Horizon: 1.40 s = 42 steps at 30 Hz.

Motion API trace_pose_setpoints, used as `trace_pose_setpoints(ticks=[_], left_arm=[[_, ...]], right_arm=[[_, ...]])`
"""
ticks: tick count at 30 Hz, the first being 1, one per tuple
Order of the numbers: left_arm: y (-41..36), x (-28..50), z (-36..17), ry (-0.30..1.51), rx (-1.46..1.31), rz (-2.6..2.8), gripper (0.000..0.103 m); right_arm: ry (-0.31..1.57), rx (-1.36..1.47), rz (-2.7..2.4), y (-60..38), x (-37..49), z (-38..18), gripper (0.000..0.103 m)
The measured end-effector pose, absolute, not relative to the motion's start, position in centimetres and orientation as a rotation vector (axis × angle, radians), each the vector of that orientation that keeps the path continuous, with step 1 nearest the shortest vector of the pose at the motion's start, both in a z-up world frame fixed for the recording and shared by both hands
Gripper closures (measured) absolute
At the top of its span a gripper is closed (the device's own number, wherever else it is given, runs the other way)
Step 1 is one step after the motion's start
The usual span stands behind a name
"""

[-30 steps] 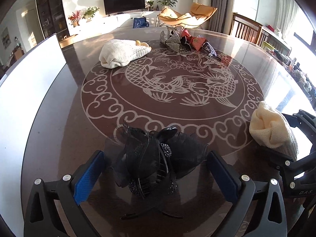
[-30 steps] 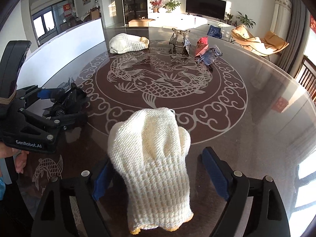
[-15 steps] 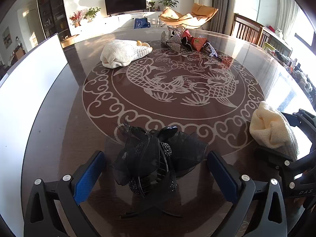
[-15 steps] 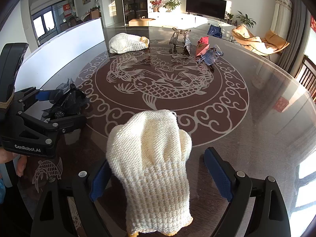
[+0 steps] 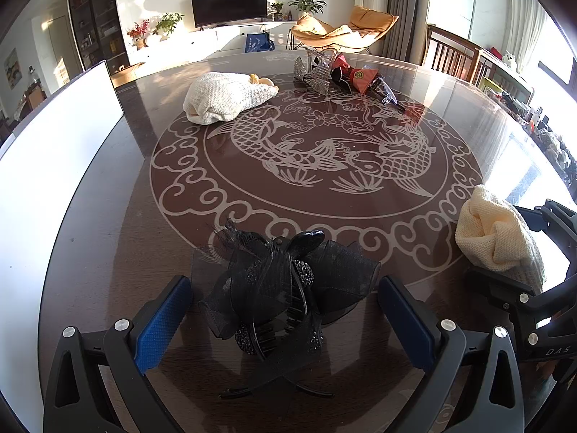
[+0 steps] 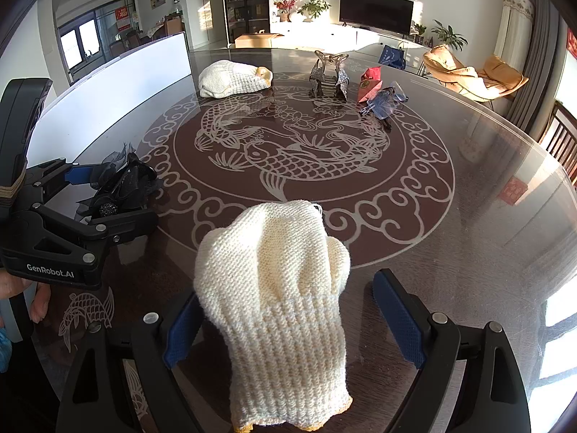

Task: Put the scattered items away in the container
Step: 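Lift the black lace and white glove above the table with both grippers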

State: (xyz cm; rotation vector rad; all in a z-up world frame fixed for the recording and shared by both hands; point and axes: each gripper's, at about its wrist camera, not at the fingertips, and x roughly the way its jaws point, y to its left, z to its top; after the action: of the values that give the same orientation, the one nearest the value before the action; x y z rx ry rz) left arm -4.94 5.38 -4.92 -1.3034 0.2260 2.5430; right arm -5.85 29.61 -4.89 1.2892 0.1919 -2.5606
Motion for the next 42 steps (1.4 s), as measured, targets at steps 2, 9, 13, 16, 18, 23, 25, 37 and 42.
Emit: trace_pose_setpoints(ticks=[2, 9, 13, 16, 18, 23, 25, 37, 42], left_arm=[[5.4, -4.9, -4.9, 0.226, -1.303, 2.543, 0.000], [5.4, -4.9, -4.9, 0.226, -1.304, 2.543, 0.000], [5.4, -4.9, -4.9, 0.226, -1.304, 2.543, 0.000], [5.4, -5.0, -4.9, 0.226, -1.304, 2.543, 0.000], [5.4, -4.9, -4.9, 0.224, -1.303, 2.542, 0.000], [5.3, -4.9, -4.9, 0.217, -1.301, 2.538, 0.000], [5.3, -4.9, -4.9, 0.217, -1.301, 2.537, 0.000], [5.4, -5.1, -4.9, 0.224, -1.316, 2.522, 0.002], [4.8, -4.0, -3.7, 0.207, -1.246, 2.474, 0.070]], right_arm=[[0.192, 1.289, -2.561, 29.6, -5.9, -4.9, 0.014], [0.192, 1.289, -2.561, 29.6, -5.8, -4.9, 0.014], [0.192, 1.289, -2.560, 29.6, -5.8, -4.9, 0.014], [0.192, 1.289, -2.560, 29.6, -5.9, -4.9, 0.014], [0.192, 1.289, -2.560, 29.7, -5.8, -4.9, 0.014], [0.192, 1.289, -2.560, 29.7, -5.9, -4.9, 0.014], [0.192, 1.289, -2.560, 29.7, -5.9, -4.9, 0.014], [0.210, 1.295, -2.566, 29.6, -5.7, -4.9, 0.019], [0.127, 1.271, -2.665, 30.6, -4.4, -3.7, 0.075]])
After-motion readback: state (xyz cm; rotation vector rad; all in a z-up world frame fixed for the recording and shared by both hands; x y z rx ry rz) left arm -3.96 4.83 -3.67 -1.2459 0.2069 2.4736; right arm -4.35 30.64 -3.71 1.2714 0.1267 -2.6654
